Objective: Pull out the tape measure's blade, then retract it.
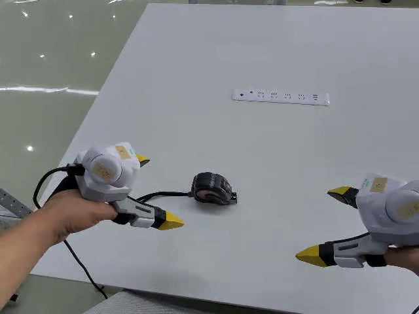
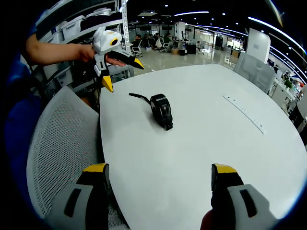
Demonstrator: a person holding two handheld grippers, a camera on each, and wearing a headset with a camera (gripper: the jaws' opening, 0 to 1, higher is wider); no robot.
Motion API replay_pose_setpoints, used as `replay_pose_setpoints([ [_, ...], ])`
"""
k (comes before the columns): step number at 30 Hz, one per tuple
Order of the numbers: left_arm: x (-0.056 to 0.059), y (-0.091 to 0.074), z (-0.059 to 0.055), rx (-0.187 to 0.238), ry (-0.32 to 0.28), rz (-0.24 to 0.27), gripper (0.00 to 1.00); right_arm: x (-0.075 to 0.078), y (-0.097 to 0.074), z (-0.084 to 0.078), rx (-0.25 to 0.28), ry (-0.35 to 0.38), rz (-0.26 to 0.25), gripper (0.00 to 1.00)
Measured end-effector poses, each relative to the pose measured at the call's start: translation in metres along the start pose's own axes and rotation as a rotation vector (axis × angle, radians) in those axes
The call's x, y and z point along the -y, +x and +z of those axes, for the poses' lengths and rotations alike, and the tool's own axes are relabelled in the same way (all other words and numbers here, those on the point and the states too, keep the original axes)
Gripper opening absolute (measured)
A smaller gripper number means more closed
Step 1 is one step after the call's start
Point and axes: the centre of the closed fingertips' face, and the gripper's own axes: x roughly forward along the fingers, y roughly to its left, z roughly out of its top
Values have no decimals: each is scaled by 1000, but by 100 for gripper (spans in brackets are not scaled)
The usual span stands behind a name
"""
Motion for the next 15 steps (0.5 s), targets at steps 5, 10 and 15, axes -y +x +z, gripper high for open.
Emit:
replay_pose_setpoints([
  [5,1,7,2,1,1,-9,92,5,9,2,-5,-15,8,85],
  [10,3,16,6,4,2,-29,92,8,19,5,-8,-31,22,83],
  [15,5,26,9,2,9,-49,91,8,28,8,-7,-45,41,80],
])
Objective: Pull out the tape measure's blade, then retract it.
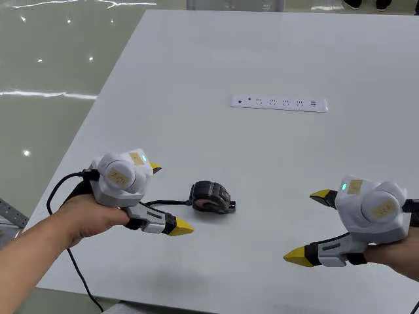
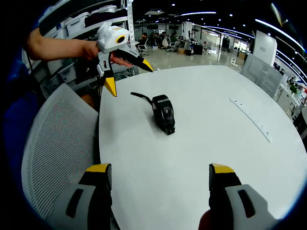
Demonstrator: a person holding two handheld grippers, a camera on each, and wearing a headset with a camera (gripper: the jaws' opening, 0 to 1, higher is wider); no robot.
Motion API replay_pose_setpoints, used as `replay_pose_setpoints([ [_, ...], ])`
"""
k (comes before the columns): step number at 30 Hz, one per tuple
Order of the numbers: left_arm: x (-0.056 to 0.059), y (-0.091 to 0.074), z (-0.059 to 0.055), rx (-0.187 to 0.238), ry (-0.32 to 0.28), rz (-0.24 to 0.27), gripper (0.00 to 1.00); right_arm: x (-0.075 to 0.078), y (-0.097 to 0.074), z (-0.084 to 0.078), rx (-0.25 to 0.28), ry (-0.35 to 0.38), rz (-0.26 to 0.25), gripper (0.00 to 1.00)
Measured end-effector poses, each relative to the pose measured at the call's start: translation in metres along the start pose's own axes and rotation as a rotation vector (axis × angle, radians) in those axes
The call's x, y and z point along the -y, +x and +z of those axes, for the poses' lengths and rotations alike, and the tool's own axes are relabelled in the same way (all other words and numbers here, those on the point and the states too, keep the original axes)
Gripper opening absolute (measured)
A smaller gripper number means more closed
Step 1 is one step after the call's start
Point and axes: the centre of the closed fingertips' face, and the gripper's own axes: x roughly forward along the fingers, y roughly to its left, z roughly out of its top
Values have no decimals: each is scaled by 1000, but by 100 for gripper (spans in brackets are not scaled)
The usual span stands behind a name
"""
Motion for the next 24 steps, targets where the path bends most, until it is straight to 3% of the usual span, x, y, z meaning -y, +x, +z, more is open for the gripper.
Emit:
replay_pose_setpoints([
  [24,-2,39,6,-35,93,-57,84,10,50,10,-30,-72,63,73],
])
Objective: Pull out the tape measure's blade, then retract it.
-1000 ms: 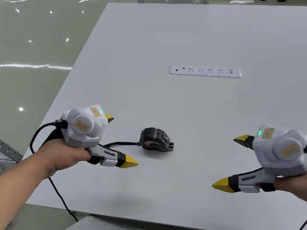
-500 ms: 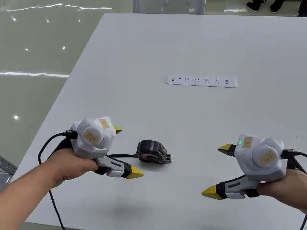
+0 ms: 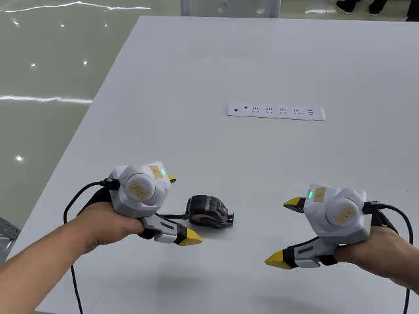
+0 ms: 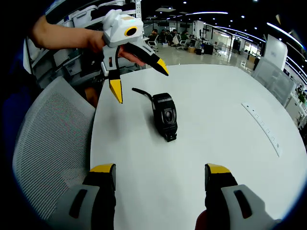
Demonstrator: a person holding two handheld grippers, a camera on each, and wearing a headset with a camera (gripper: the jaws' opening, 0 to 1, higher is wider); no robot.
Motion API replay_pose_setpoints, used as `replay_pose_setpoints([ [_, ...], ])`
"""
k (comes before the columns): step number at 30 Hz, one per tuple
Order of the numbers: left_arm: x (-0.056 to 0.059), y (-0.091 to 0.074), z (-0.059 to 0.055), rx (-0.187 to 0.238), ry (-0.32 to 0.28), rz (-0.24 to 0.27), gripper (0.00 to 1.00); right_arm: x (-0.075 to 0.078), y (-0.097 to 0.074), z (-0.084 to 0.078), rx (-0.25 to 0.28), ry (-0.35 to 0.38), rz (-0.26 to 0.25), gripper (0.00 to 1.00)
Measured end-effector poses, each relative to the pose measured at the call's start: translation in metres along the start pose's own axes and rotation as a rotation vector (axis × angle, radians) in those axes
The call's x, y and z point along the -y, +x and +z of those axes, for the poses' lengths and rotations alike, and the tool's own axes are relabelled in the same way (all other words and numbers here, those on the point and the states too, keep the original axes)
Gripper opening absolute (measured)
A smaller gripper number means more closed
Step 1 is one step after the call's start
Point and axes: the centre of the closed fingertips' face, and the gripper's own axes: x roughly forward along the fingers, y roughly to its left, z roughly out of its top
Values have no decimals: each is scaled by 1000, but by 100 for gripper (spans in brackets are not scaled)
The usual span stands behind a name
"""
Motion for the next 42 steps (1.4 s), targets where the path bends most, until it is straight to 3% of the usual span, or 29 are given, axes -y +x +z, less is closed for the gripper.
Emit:
replay_pose_setpoints([
  [21,-5,22,4,-17,58,-21,82,6,40,12,-16,-69,61,66],
  [30,-3,32,11,-6,85,-52,74,9,59,22,-9,-106,84,57],
  [39,1,42,3,-55,186,-78,68,14,76,25,-13,-152,91,51],
  [42,2,46,-2,-79,222,-77,66,18,81,23,-24,-171,72,44],
])
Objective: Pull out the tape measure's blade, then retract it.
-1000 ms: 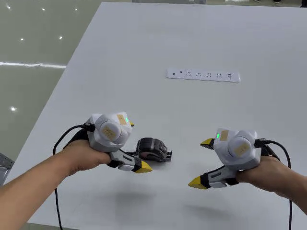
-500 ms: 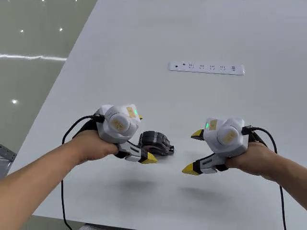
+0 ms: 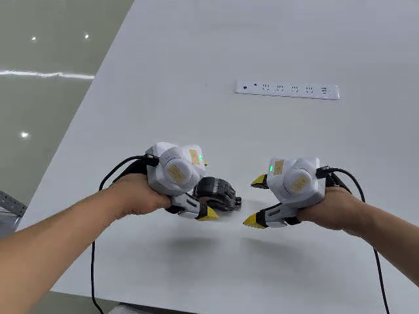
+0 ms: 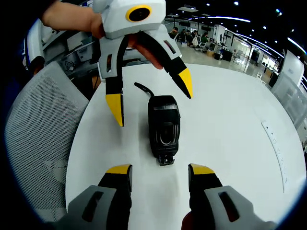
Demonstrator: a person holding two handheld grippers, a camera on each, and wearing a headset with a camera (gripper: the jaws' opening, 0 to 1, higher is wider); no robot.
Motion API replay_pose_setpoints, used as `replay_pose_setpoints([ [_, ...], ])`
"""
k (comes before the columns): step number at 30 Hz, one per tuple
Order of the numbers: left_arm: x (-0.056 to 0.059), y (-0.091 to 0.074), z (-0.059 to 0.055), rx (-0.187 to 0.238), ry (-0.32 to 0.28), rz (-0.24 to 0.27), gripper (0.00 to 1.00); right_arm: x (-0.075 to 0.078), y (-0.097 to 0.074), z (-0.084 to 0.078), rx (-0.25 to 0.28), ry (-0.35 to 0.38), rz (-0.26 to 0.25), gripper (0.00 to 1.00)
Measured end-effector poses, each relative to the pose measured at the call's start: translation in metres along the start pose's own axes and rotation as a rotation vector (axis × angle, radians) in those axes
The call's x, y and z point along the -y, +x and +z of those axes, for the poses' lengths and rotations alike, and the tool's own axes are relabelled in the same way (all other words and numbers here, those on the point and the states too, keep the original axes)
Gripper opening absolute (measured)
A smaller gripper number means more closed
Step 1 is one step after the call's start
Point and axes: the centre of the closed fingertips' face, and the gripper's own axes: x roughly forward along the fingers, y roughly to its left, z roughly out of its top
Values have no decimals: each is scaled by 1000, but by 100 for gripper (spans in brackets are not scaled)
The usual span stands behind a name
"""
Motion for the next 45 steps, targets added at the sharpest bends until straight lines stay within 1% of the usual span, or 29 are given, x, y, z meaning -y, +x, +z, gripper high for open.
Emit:
replay_pose_setpoints([
  [3,0,3,-1,0,6,-3,64,2,4,1,7,1,3,41],
  [6,0,4,-1,2,11,-2,60,5,9,-1,-1,-9,0,39],
  [9,0,6,0,0,23,-3,58,5,15,-4,-5,-20,8,37],
  [13,-2,8,1,1,36,-4,55,4,19,-5,-9,-33,19,34],
  [16,-5,10,1,-6,52,1,51,4,21,-6,-10,-40,21,33],
  [18,-4,12,2,-8,56,-8,51,5,24,-7,-9,-45,27,32],
  [22,-2,15,3,-21,88,-20,49,6,28,-9,-17,-54,32,30],
  [25,-1,17,4,-27,107,-29,45,7,32,-10,-21,-58,38,30],
  [28,-2,19,3,-38,122,-28,44,7,34,-12,-27,-67,45,28],
  [32,-2,20,2,-45,138,-35,41,6,35,-11,-24,-77,57,26],
  [38,-3,20,0,-57,144,-38,38,4,40,-10,-23,-92,74,22],
  [41,-3,20,1,-55,149,-43,33,4,41,-9,-18,-89,77,20],
  [45,-3,20,1,-56,155,-48,33,3,40,-10,-13,-81,82,18],
])
